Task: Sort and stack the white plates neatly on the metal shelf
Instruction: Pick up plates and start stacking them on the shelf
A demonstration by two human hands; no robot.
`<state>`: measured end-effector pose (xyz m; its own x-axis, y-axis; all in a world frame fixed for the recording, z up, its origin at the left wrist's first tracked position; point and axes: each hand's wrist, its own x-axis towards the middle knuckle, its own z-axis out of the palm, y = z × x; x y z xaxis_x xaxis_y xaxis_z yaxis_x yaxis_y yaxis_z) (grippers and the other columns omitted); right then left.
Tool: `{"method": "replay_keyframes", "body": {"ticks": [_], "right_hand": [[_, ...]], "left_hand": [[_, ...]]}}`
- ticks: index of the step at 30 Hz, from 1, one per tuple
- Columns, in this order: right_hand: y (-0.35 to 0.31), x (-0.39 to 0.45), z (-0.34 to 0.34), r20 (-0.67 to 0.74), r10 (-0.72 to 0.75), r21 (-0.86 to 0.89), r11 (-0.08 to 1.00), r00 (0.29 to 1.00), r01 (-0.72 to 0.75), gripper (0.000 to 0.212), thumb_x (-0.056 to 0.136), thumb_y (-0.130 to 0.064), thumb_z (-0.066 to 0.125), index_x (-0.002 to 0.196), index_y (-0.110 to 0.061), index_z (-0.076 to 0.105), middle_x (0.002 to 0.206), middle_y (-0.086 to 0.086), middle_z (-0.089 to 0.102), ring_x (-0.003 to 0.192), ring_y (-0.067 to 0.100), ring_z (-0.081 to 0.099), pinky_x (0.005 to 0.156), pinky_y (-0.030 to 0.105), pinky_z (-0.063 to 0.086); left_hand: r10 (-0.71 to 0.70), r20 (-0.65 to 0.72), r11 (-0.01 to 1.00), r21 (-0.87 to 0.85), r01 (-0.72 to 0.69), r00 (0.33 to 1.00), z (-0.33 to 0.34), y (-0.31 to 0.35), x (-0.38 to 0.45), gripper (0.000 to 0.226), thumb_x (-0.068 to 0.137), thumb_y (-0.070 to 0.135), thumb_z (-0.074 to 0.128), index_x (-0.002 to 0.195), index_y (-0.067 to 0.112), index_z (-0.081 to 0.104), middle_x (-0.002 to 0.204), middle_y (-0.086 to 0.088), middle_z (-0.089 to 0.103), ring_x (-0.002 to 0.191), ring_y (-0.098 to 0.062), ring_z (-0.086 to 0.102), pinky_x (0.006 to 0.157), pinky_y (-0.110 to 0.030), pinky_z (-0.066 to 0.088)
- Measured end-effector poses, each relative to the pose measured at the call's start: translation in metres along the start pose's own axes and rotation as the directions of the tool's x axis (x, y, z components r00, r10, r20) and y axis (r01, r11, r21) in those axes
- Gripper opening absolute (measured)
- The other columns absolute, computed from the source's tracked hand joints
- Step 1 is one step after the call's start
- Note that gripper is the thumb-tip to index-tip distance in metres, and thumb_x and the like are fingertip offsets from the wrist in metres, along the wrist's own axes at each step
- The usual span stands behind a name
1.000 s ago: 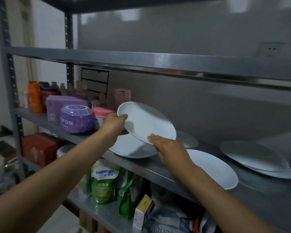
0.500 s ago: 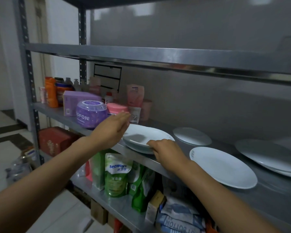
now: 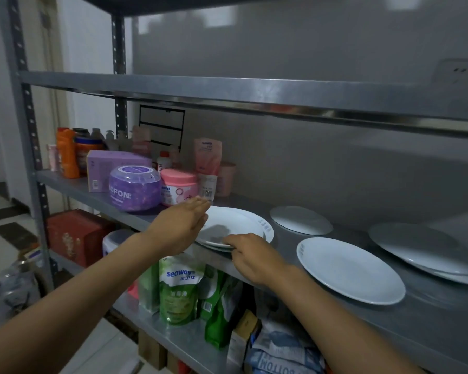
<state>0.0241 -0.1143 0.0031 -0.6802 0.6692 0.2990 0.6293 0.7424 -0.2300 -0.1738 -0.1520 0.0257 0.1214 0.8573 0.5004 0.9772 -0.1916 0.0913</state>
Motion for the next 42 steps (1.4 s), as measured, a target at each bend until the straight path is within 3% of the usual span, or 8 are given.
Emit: {"method": "replay_keyframes", "body": {"ticks": [4,9,17,21,24,28,33,42], "right_hand": [[0.002,-0.002,-0.006,-0.021,0.04,0.023,0.999,0.999,-0.039,0.041,0.082,-0.018,0.036,0.114,-0.015,0.061,0.114,0.011,0.066,0.103,0.031,0.058,0.087,0.043,0.05],[0.026,-0.014,-0.039,-0.157,0.1,0.021,0.995,0.983,-0.098,0.047,0.087,-0.012,0.04,0.131,-0.022,0.054,0.133,0.005,0.058,0.121,0.026,0.052,0.099,0.036,0.044],[0.108,-0.047,-0.095,-0.4,0.357,0.136,0.934,0.844,-0.33,0.042,0.086,-0.009,0.045,0.124,-0.018,0.06,0.114,0.011,0.068,0.105,0.031,0.061,0.089,0.038,0.049],[0.149,-0.065,-0.103,-0.439,0.417,0.146,0.907,0.796,-0.395,0.038,0.086,-0.008,0.046,0.12,-0.012,0.062,0.111,0.014,0.069,0.104,0.034,0.061,0.087,0.041,0.049],[0.171,-0.072,-0.105,-0.413,0.424,0.133,0.904,0.806,-0.407,0.033,0.085,-0.006,0.046,0.113,-0.011,0.064,0.102,0.015,0.07,0.095,0.036,0.062,0.08,0.04,0.051],[0.198,-0.076,-0.108,-0.411,0.486,0.247,0.874,0.771,-0.419,0.035,0.086,-0.01,0.046,0.114,-0.019,0.064,0.11,-0.001,0.068,0.101,0.022,0.06,0.086,0.032,0.048],[0.23,-0.079,-0.094,-0.523,0.507,0.309,0.862,0.685,-0.401,0.023,0.087,-0.01,0.049,0.097,-0.014,0.069,0.1,0.006,0.072,0.093,0.028,0.063,0.085,0.038,0.051],[0.244,-0.074,-0.089,-0.555,0.529,0.277,0.845,0.642,-0.457,0.017,0.084,-0.018,0.047,0.09,-0.014,0.063,0.09,0.006,0.069,0.083,0.031,0.06,0.076,0.039,0.052]], "left_hand": [[0.048,-0.019,0.998,0.042,-0.047,0.999,0.002,0.011,0.008,0.04,0.101,0.029,0.035,0.134,0.01,0.048,0.144,-0.007,0.046,0.134,-0.02,0.04,0.104,-0.034,0.037],[0.102,-0.011,0.994,0.037,-0.102,0.995,0.016,0.034,0.031,0.047,0.102,0.031,0.032,0.145,0.012,0.035,0.152,-0.006,0.035,0.142,-0.017,0.027,0.113,-0.03,0.022],[0.227,0.005,0.972,0.056,-0.227,0.974,0.06,0.108,0.08,0.048,0.094,0.02,0.043,0.141,0.006,0.039,0.149,-0.009,0.039,0.142,-0.022,0.029,0.113,-0.036,0.026],[0.261,0.065,0.964,0.034,-0.263,0.963,0.082,0.145,0.11,0.042,0.093,0.021,0.048,0.133,0.007,0.045,0.142,-0.009,0.045,0.138,-0.025,0.034,0.109,-0.037,0.032],[0.214,0.12,0.974,0.049,-0.221,0.969,0.095,0.157,0.13,0.036,0.088,0.022,0.056,0.122,0.01,0.052,0.13,-0.009,0.053,0.122,-0.027,0.05,0.096,-0.034,0.04],[0.156,0.225,0.978,0.101,-0.182,0.962,0.107,0.162,0.153,0.04,0.083,0.015,0.058,0.122,0.011,0.051,0.126,-0.008,0.055,0.116,-0.028,0.054,0.093,-0.039,0.047],[0.079,0.304,0.969,0.199,-0.145,0.95,0.116,0.167,0.185,0.057,0.075,0.036,0.077,0.119,0.011,0.052,0.124,-0.01,0.055,0.114,-0.029,0.054,0.091,-0.038,0.046],[0.069,0.457,0.979,0.141,-0.149,0.887,0.14,0.182,0.226,0.085,0.075,0.057,0.069,0.141,0.012,0.04,0.146,-0.011,0.042,0.13,-0.028,0.044,0.108,-0.033,0.037]]}}
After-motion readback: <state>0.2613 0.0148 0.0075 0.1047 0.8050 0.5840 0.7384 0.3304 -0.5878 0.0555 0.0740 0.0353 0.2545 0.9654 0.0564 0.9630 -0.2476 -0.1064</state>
